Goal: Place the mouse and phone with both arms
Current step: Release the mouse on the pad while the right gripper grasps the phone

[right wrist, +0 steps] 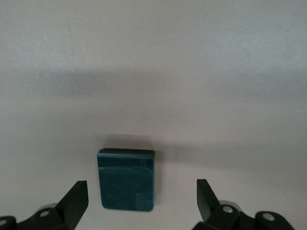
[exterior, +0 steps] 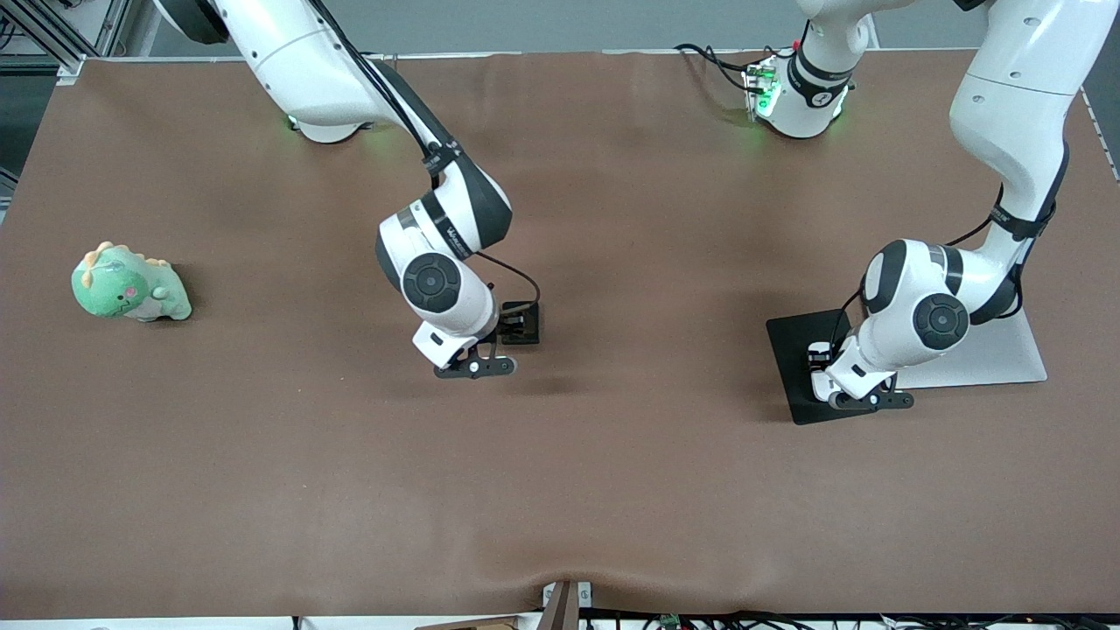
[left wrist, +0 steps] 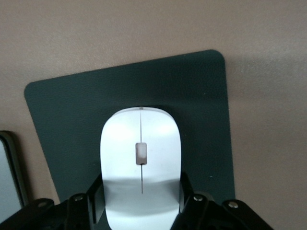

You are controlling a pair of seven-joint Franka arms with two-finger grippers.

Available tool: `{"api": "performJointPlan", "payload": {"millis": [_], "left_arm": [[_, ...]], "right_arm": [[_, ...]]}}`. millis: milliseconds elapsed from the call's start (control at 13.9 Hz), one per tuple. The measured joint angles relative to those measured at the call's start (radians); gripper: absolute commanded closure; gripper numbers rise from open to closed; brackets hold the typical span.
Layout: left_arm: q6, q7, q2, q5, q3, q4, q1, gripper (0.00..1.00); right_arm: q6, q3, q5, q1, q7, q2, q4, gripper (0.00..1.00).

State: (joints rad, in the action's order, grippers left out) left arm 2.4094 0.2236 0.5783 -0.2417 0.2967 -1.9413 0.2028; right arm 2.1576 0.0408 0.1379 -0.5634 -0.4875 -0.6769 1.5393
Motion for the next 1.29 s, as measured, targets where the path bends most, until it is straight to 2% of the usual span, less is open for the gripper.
{"api": "performJointPlan", "payload": {"millis": [359, 574, 861, 1076, 1291], "left_arm": [[0.001, -0.001, -0.001, 0.0, 0.003, 0.009, 0.0, 0.0], [-0.03, -0.001, -0.047, 0.0, 0.016, 0.041, -0.003, 0.0], [-0.243, -0.001, -0.168, 0.0, 0.038, 0.179, -0.004, 0.0], [-0.419, -0.001, -0.224, 0.002, 0.039, 0.329, -0.003, 0.0], [-0.55, -0.001, -0.282, 0.009, 0.055, 0.426, -0.004, 0.0]], "right_arm": [[0.051, 0.0, 0.0, -0.022, -0.019, -0.072, 0.0, 0.0], [0.062, 0.0, -0.001, -0.046, -0.055, -0.097, 0.0, 0.0], [0.064, -0.001, -0.001, -0.073, -0.095, -0.1, 0.0, 0.0], [0.062, -0.005, -0.02, -0.083, -0.097, -0.101, 0.006, 0.0], [0.063, -0.01, -0.042, -0.083, -0.103, -0.104, 0.012, 0.0]]}}
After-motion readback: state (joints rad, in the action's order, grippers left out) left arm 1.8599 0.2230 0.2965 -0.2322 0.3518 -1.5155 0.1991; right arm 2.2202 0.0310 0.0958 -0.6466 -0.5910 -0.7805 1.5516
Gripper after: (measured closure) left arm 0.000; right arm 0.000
